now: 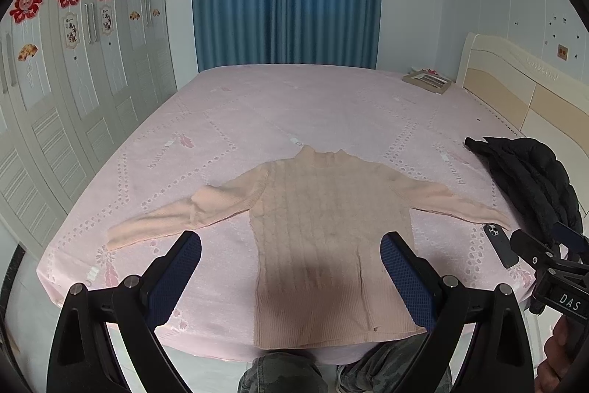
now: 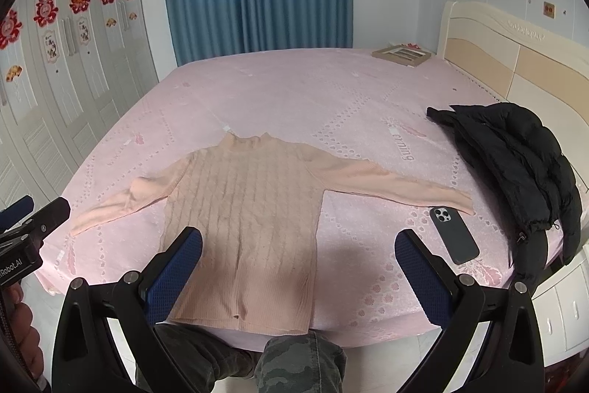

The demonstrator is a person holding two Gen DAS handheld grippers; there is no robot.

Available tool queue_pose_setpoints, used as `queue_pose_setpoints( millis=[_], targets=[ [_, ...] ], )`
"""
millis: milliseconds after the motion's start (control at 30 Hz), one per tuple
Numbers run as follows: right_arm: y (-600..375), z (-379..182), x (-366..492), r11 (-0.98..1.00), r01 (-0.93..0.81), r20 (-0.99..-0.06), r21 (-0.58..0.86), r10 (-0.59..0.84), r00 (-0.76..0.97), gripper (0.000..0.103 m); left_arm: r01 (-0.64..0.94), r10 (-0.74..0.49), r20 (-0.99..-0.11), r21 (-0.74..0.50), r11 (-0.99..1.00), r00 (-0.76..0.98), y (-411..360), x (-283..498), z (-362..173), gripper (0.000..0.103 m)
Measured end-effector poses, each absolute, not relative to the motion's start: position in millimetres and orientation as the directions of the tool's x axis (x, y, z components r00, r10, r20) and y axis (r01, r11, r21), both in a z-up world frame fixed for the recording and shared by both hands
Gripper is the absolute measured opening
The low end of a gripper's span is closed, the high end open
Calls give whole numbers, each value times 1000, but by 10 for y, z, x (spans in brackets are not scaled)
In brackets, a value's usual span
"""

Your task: Fold small clothes

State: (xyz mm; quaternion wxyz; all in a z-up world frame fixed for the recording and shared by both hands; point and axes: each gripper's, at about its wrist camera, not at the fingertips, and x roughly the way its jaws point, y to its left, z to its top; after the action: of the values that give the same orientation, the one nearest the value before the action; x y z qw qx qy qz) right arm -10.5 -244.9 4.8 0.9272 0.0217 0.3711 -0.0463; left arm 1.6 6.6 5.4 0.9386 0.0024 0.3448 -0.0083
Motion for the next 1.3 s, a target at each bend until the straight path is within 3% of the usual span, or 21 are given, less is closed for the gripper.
queue_pose_setpoints(
  millis=[933, 1300],
  targets=[
    [-2445, 42, -63, 995, 98, -678, 16, -61, 732, 102, 25, -54, -620, -55, 998, 783, 117, 94, 28, 99],
    [-2350, -264, 214, 994, 109, -707, 7, -72, 703, 102, -13, -45, -670, -81, 997, 741, 348, 460, -452, 100]
  ],
)
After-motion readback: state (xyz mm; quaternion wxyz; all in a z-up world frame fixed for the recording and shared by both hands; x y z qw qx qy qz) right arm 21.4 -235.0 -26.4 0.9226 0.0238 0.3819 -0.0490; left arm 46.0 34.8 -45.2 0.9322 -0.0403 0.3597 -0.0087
